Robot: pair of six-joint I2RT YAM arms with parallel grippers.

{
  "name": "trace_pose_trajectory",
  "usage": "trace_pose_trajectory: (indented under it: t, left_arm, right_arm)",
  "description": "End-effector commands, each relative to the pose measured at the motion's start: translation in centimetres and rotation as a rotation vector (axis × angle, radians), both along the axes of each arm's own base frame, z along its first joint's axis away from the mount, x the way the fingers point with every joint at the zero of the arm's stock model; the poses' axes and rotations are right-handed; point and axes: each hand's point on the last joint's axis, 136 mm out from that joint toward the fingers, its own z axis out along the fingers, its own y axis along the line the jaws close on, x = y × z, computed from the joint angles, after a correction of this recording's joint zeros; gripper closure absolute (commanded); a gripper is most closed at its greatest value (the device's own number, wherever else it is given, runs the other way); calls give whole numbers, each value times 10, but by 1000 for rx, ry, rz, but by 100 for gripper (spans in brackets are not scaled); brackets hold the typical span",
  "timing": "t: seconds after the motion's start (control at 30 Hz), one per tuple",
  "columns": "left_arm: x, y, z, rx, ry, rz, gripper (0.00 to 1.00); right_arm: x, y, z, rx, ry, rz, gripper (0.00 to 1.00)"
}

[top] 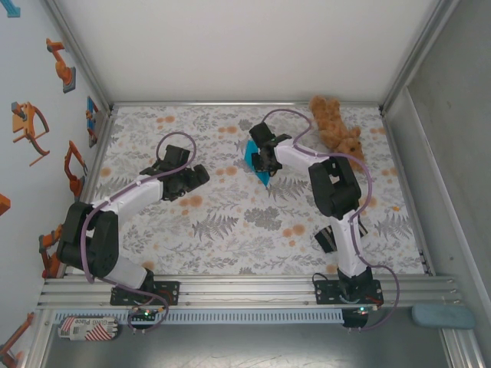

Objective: Fold a paper plane with a square sheet of paper (pick it up from the middle)
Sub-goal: Move the paper plane to the top-center of the table.

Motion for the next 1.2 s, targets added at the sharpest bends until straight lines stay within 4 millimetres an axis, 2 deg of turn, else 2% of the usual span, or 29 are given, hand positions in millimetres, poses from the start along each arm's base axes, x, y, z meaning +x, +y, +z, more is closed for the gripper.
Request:
trace_pose_trajectory:
  t: [0.0, 0.27, 0.43, 0.53, 0.63, 0.8, 0.97, 1.07, 1.17]
  left_arm:
    - [2, -5, 1, -4, 2, -13, 4]
    - [3, -4, 3, -2, -2, -9, 4]
    - [3, -3, 6, 2, -8, -6, 4]
    - [3, -2, 7, 2, -11, -5, 4]
    - [3, -2, 12, 2, -20, -4, 4]
    - [7, 0, 30, 6, -58, -2, 4]
    - [7, 6, 46, 25, -95, 8, 4]
    - [7, 13, 57, 47, -121, 19, 4]
    - [7, 23, 73, 86, -162, 31, 4]
  right_arm:
    - [-12, -23, -41, -105, 86, -52, 73]
    - [-1, -20, -45, -55, 100, -96, 69]
    - [4, -12, -41, -21, 93, -96, 68]
    - [7, -8, -31, -3, 78, -93, 68]
    - [13, -3, -8, 30, 41, -86, 68]
    - [21, 6, 54, 107, -48, -70, 66]
    - [21, 2, 84, 108, -85, -79, 65]
    - [20, -1, 99, 113, -109, -84, 65]
    - [19, -9, 122, 111, -158, -94, 65]
